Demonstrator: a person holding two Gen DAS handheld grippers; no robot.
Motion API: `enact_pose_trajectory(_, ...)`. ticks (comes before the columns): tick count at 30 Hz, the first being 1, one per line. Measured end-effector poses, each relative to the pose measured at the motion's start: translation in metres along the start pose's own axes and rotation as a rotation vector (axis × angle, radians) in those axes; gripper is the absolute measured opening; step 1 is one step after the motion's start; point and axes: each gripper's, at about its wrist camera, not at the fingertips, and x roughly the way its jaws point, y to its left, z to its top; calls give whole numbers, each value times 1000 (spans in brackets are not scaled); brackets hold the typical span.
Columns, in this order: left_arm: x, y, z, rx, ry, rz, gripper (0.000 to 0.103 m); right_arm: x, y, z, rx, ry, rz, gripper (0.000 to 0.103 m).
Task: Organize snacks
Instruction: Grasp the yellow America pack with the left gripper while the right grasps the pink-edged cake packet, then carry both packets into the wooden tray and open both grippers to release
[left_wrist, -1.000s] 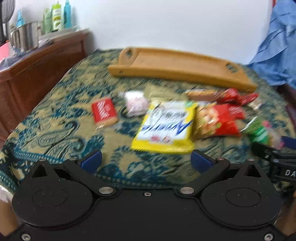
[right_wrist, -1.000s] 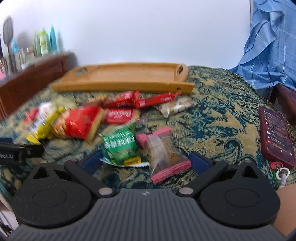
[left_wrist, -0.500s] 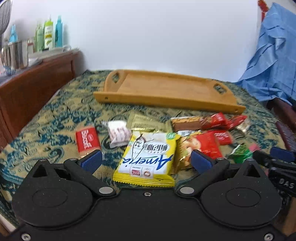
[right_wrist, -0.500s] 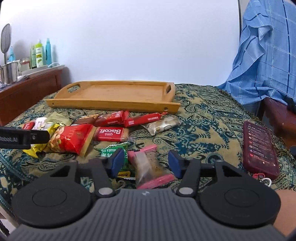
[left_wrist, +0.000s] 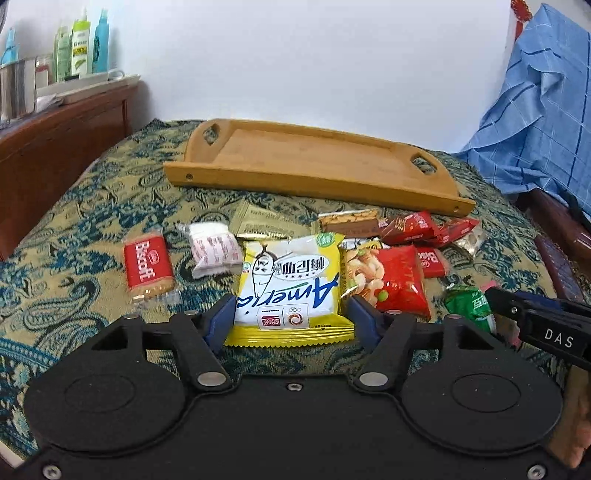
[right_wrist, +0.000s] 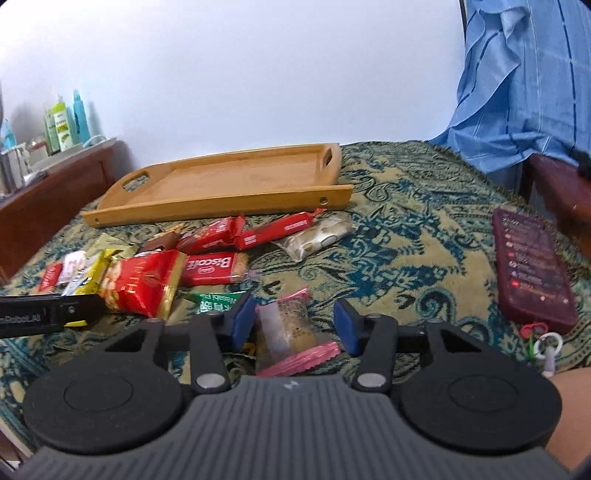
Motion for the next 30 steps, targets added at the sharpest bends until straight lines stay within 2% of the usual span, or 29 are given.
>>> enact_pose_trajectory(1,-2,-2,1,2,-8,-2,62,0,-1,0,4,3,12,46)
enact_pose_trajectory(3,-6,-5,5,5,-18,-4,61,-2,-3,-1,22,8,42,33)
enact_pose_trajectory(9,-15,-10,13,8,-43,-4,56,-7,-5,-2,49,8,63,33)
enact_pose_trajectory(11,-15,-10,13,10,-42,-4,55,-8,-3,-2,41,7,61,43)
enact_pose_trajectory(12,-15,-11,13,12,-41,-1,55,-8,-2,-3,34,8,59,43)
enact_pose_trajectory(14,-13,-11,12,15,-35,1,55,-8,1,-3,19,9,40,59)
enact_pose_trajectory(16,-11,-11,9,13,-25,2,55,-7,1,-3,11,16,31,60)
enact_pose_trajectory(17,-10,-11,8,11,-21,3,54,-7,1,-3,8,20,27,57)
enact_pose_trajectory(18,-9,-12,7,9,-18,9,53,-7,2,-4,5,27,28,34)
enact_pose_trajectory(21,-13,-12,6,6,-38,27,46,-10,1,-5,10,20,42,30)
enact_pose_trajectory(25,-20,-13,13,3,-72,19,45,-18,-1,2,22,-47,45,30)
enact_pose_trajectory(30,-23,-17,35,3,-115,8,45,-11,-13,26,62,-88,53,30)
